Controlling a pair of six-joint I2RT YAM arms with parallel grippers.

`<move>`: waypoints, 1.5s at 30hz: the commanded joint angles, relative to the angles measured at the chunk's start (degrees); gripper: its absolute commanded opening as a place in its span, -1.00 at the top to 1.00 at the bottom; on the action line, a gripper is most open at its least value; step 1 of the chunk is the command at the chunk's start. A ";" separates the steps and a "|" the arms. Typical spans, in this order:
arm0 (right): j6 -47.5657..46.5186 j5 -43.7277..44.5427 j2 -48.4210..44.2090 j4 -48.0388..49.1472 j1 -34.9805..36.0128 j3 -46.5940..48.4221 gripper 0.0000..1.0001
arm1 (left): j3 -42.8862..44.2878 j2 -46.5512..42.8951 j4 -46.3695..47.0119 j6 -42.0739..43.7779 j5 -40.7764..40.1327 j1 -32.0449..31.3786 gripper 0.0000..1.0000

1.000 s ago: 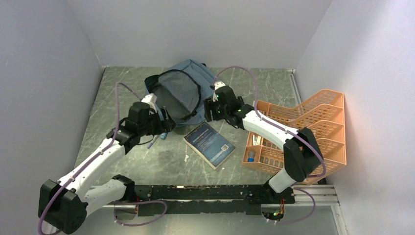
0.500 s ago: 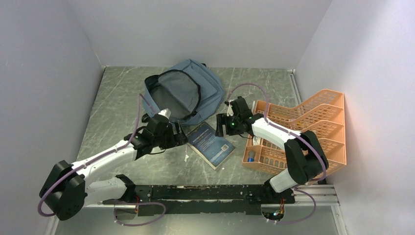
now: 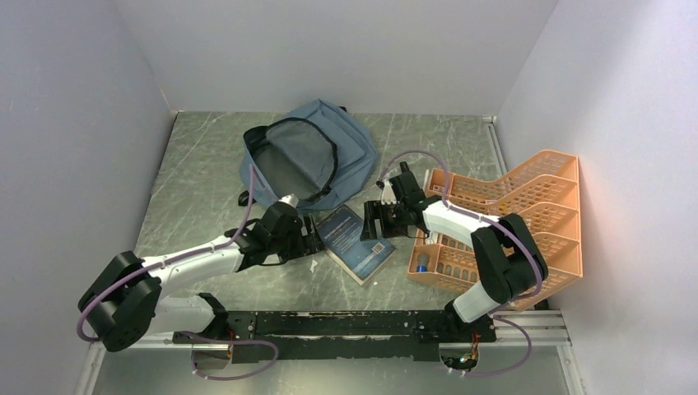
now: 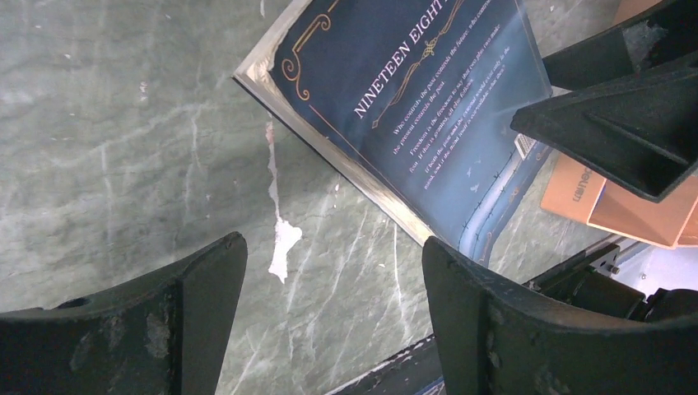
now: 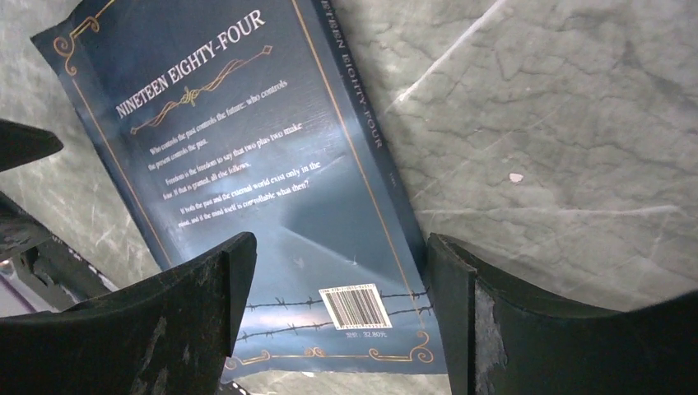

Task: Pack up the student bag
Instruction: Pick up the book from the center of the board.

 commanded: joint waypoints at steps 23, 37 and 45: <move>25.71 1.88 -9.79 18.92 18.98 -14.33 -0.45 | -5.36 -5.51 -8.36 -5.31 -7.76 -1.80 -0.57; 25.34 12.76 -14.60 13.37 18.84 -15.26 -0.48 | -9.07 -4.32 -3.70 -2.96 -6.16 -1.80 0.13; 26.49 14.80 -15.60 13.43 18.63 -16.83 -0.50 | -12.28 -2.17 1.79 -3.58 -3.35 -1.72 0.74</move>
